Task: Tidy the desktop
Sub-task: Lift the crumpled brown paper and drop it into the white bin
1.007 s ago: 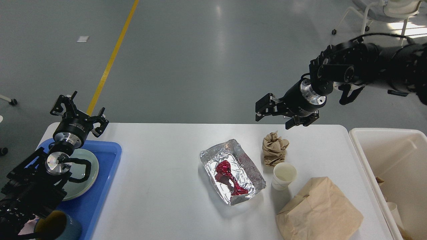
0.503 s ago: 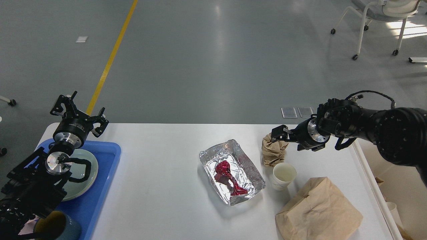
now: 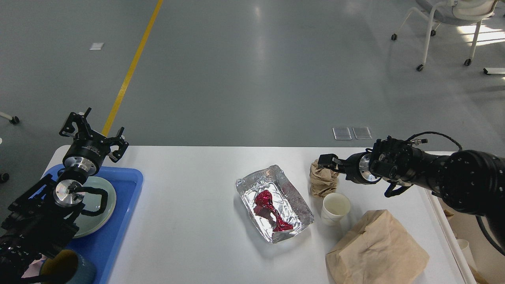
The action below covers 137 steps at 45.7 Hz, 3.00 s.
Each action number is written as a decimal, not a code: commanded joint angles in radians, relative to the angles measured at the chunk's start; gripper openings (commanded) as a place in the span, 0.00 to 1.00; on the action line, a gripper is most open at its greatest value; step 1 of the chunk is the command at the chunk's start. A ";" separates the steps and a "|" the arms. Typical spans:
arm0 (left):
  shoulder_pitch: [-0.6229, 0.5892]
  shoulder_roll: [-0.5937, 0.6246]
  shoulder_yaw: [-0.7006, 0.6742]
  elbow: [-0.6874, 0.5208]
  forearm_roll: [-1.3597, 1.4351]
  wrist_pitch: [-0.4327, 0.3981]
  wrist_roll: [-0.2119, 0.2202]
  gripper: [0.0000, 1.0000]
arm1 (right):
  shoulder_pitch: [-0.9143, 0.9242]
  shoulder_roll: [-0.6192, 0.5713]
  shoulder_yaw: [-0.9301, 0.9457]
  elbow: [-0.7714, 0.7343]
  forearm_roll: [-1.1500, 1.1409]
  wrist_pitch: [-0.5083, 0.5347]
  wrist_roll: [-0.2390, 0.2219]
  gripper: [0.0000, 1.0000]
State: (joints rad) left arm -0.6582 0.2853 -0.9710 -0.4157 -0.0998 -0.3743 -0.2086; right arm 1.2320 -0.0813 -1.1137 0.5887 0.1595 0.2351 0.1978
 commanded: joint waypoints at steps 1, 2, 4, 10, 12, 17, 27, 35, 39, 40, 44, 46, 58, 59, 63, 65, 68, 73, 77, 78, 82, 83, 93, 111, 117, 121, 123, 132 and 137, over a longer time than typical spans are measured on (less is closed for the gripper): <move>0.000 0.000 0.000 0.000 0.000 0.000 0.000 0.97 | -0.011 0.003 0.018 -0.024 0.000 -0.003 0.000 1.00; 0.000 0.000 0.000 0.000 0.000 0.000 0.000 0.97 | -0.013 0.003 0.020 -0.027 0.000 -0.003 0.000 1.00; 0.000 0.000 0.000 0.000 0.000 0.000 0.000 0.97 | -0.022 0.008 0.018 -0.036 -0.002 -0.003 0.000 1.00; 0.000 0.000 0.000 0.000 0.000 0.000 0.000 0.97 | -0.062 0.038 0.017 -0.085 -0.002 -0.007 0.000 1.00; 0.000 0.000 0.000 0.000 0.000 0.000 0.000 0.97 | -0.071 0.046 0.018 -0.098 -0.002 -0.008 0.000 1.00; 0.000 0.000 0.000 0.000 0.000 0.000 0.000 0.97 | -0.086 0.052 0.025 -0.109 0.000 -0.013 -0.001 1.00; 0.000 0.000 0.000 0.000 0.000 0.000 0.000 0.97 | -0.105 0.060 0.041 -0.106 0.002 -0.025 -0.040 0.40; 0.000 0.000 0.000 0.000 0.000 0.000 0.000 0.97 | -0.103 0.055 0.041 -0.106 0.002 -0.023 -0.072 0.06; -0.001 0.000 0.000 0.000 0.000 0.000 0.000 0.97 | -0.094 0.055 0.041 -0.101 0.002 -0.020 -0.075 0.00; 0.000 0.000 0.000 0.000 0.000 0.000 0.000 0.97 | -0.089 0.054 0.043 -0.099 0.002 -0.017 -0.075 0.00; 0.000 0.000 0.000 0.000 0.000 0.000 0.002 0.97 | -0.072 0.052 0.046 -0.087 0.002 -0.007 -0.075 0.00; 0.000 0.000 0.000 0.000 0.000 0.000 0.000 0.97 | -0.053 0.045 0.049 -0.061 0.002 -0.007 -0.075 0.00; 0.000 0.000 0.000 0.000 0.000 0.000 0.000 0.97 | 0.226 -0.181 0.083 0.186 0.000 0.019 -0.072 0.00; 0.000 0.000 0.000 0.000 0.000 0.001 0.000 0.97 | 0.256 -0.208 0.090 0.213 -0.002 0.035 -0.070 0.00; 0.000 0.000 0.000 0.000 0.000 0.000 0.000 0.97 | 0.392 -0.319 0.130 0.310 -0.003 0.134 -0.066 0.00; 0.000 0.000 0.000 0.000 0.000 0.000 0.000 0.97 | 0.446 -0.366 0.144 0.342 -0.003 0.193 -0.066 0.00; 0.000 0.000 0.000 0.000 0.000 0.000 0.000 0.97 | 0.513 -0.422 0.158 0.362 -0.003 0.279 -0.066 0.00; 0.000 0.000 0.000 0.000 0.000 0.000 0.000 0.97 | 0.619 -0.485 0.167 0.364 -0.003 0.401 -0.067 0.00; 0.000 0.000 0.000 0.000 0.000 0.000 0.000 0.97 | 0.710 -0.531 0.167 0.364 -0.003 0.481 -0.069 0.00; 0.000 0.000 0.000 0.000 0.000 0.000 0.000 0.97 | 0.725 -0.540 0.167 0.364 -0.003 0.493 -0.069 0.00; 0.000 0.000 0.000 0.000 0.000 0.000 0.000 0.97 | 0.758 -0.567 0.166 0.361 -0.003 0.510 -0.070 0.00; 0.000 0.000 0.000 0.000 0.000 0.000 0.000 0.97 | 0.750 -0.569 0.163 0.355 -0.005 0.504 -0.070 0.00; 0.000 0.000 0.000 0.000 0.000 0.000 0.000 0.97 | 0.525 -0.601 0.141 0.165 -0.002 0.368 -0.072 0.00; 0.000 0.000 0.000 0.000 0.000 0.000 0.000 0.97 | -0.106 -0.647 0.230 -0.024 -0.002 -0.011 -0.072 0.00; 0.000 0.000 0.000 0.000 0.000 0.000 0.000 0.97 | -0.258 -0.621 0.299 -0.067 -0.003 -0.106 -0.070 0.40; -0.001 0.000 0.000 0.000 0.000 0.000 0.000 0.97 | -0.319 -0.594 0.359 -0.125 -0.002 -0.160 -0.070 1.00; 0.000 0.000 0.000 0.000 0.000 0.000 0.000 0.97 | -0.350 -0.583 0.379 -0.145 -0.002 -0.168 -0.070 1.00; 0.000 0.000 0.000 0.000 0.000 0.000 0.000 0.97 | -0.385 -0.569 0.374 -0.152 -0.003 -0.171 -0.070 1.00; 0.000 0.000 0.000 0.000 0.000 0.000 0.000 0.97 | -0.388 -0.569 0.374 -0.142 -0.003 -0.168 -0.070 1.00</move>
State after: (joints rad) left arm -0.6581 0.2853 -0.9710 -0.4157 -0.0997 -0.3743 -0.2086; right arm 0.8479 -0.6508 -0.7371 0.4374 0.1575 0.0649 0.1275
